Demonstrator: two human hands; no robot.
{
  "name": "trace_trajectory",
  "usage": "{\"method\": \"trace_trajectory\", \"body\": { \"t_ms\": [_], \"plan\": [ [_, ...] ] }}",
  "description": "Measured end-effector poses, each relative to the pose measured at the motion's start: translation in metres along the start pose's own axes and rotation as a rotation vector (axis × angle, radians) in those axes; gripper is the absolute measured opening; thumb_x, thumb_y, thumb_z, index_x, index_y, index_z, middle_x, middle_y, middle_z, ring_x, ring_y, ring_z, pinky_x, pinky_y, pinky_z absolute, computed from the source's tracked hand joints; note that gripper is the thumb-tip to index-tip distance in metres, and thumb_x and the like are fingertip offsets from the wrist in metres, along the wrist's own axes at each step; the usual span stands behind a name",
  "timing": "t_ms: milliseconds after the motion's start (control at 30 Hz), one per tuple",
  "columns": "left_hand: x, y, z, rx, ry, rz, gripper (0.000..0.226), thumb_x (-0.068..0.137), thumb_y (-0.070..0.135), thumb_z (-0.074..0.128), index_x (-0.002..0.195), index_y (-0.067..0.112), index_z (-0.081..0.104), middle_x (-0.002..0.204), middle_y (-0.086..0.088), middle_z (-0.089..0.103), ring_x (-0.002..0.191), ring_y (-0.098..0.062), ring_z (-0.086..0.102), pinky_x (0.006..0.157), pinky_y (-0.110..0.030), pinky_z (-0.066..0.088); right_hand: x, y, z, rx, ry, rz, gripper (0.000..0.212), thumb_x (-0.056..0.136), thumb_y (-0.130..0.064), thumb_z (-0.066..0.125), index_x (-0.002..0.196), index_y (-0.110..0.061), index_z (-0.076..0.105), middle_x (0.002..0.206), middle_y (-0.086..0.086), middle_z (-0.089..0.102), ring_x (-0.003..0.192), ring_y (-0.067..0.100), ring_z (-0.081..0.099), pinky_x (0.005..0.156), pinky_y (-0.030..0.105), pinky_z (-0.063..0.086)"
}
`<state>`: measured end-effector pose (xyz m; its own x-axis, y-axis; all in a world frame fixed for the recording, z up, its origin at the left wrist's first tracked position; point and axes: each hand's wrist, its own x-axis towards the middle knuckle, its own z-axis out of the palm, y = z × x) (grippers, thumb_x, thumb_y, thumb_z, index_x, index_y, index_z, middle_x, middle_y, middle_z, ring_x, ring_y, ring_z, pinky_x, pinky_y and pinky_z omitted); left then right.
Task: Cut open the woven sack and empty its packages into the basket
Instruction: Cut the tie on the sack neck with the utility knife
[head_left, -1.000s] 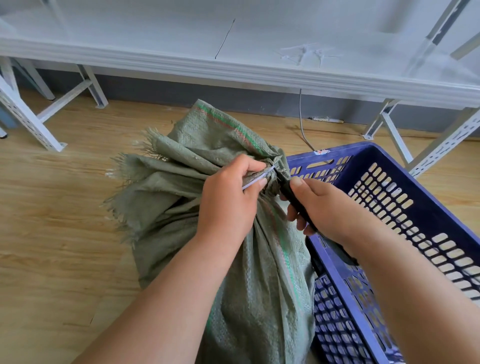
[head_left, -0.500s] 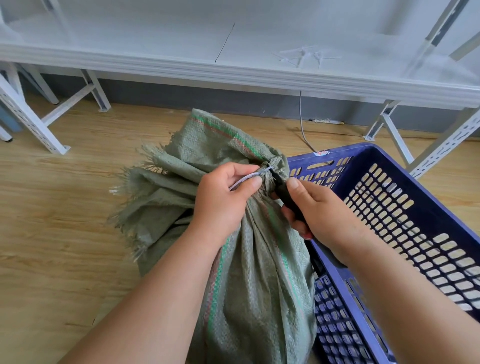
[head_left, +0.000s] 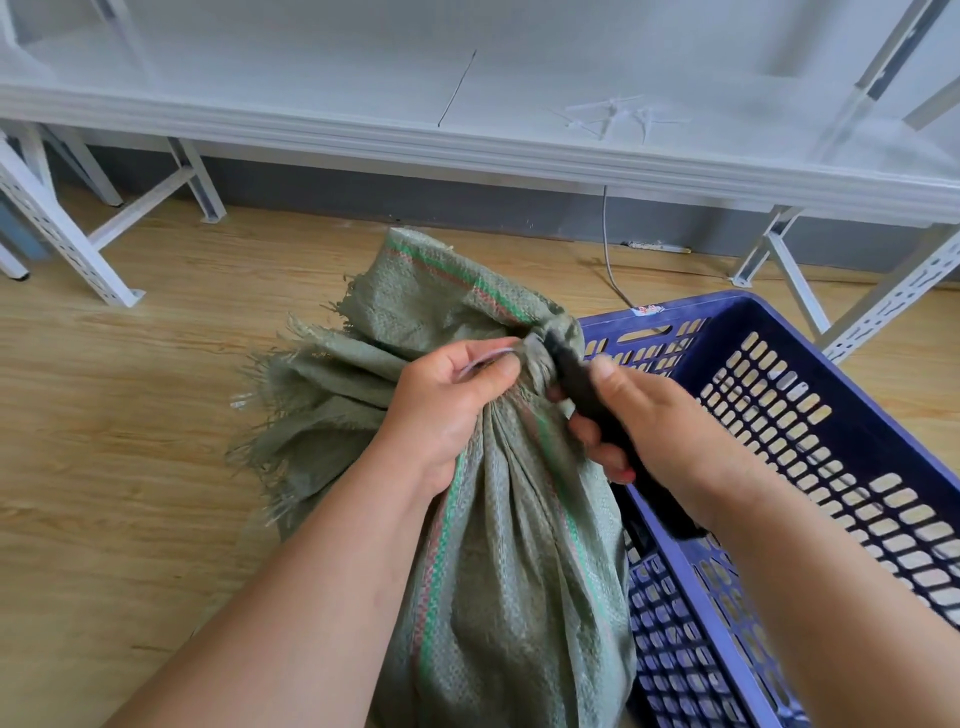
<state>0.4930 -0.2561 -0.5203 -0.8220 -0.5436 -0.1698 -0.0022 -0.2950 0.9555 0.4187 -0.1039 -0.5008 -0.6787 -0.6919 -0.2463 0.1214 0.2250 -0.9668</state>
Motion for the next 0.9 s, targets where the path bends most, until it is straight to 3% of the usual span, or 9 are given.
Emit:
{"method": "trace_trajectory", "body": {
  "t_ms": [100, 300, 433, 567, 733, 900],
  "plan": [
    [0.001, -0.002, 0.004, -0.039, 0.024, -0.030, 0.014, 0.088, 0.002, 0.062, 0.094, 0.014, 0.069, 0.086, -0.001, 0.071, 0.078, -0.010, 0.065, 0.079, -0.023, 0.053, -0.002, -0.015, 0.008, -0.022, -0.024, -0.030, 0.051, 0.104, -0.037, 0.030, 0.106, 0.001, 0.063, 0.062, 0.005, 0.049, 0.047, 0.016, 0.035, 0.045, 0.027, 0.027],
    [0.000, 0.002, 0.005, 0.184, 0.088, 0.164, 0.025, 0.086, 0.002, 0.067, 0.088, 0.027, 0.066, 0.090, 0.014, 0.069, 0.079, 0.011, 0.064, 0.077, -0.005, 0.046, -0.004, -0.031, 0.001, -0.207, 0.255, -0.130, 0.042, 0.103, -0.042, 0.032, 0.102, -0.014, 0.064, 0.062, -0.003, 0.058, 0.048, 0.013, 0.045, 0.048, 0.028, 0.038],
    [-0.002, 0.005, 0.012, 0.352, 0.115, 0.300, 0.025, 0.082, 0.004, 0.071, 0.089, 0.028, 0.066, 0.089, 0.015, 0.070, 0.080, 0.006, 0.065, 0.077, -0.008, 0.047, -0.004, -0.022, -0.001, -0.362, 0.381, -0.169, 0.028, 0.091, -0.046, 0.058, 0.091, -0.019, 0.065, 0.056, -0.011, 0.057, 0.051, 0.009, 0.046, 0.057, 0.027, 0.039],
    [-0.005, 0.006, 0.016, 0.570, 0.177, 0.422, 0.023, 0.079, 0.012, 0.075, 0.095, 0.027, 0.069, 0.086, 0.017, 0.069, 0.083, 0.000, 0.065, 0.077, -0.016, 0.049, 0.005, -0.017, 0.006, -0.294, 0.476, -0.237, 0.009, 0.082, -0.031, 0.073, 0.085, -0.023, 0.070, 0.047, -0.019, 0.055, 0.047, 0.000, 0.047, 0.059, 0.024, 0.038],
    [-0.008, 0.010, 0.017, 0.786, 0.236, 0.511, 0.025, 0.079, 0.023, 0.075, 0.102, 0.029, 0.068, 0.100, 0.013, 0.069, 0.095, -0.008, 0.064, 0.084, -0.030, 0.051, 0.016, -0.021, 0.013, -0.263, 0.494, -0.240, 0.006, 0.079, -0.028, 0.075, 0.078, -0.024, 0.071, 0.046, -0.019, 0.055, 0.046, 0.000, 0.047, 0.059, 0.024, 0.039],
    [-0.010, 0.021, 0.016, 0.902, 0.233, 0.536, 0.030, 0.079, 0.023, 0.075, 0.107, 0.029, 0.068, 0.104, 0.011, 0.066, 0.098, -0.011, 0.061, 0.083, -0.028, 0.048, 0.024, -0.027, 0.015, -0.305, 0.463, -0.239, 0.014, 0.080, -0.023, 0.071, 0.068, -0.027, 0.064, 0.048, -0.011, 0.053, 0.051, 0.009, 0.046, 0.061, 0.027, 0.037]
  ]
}}
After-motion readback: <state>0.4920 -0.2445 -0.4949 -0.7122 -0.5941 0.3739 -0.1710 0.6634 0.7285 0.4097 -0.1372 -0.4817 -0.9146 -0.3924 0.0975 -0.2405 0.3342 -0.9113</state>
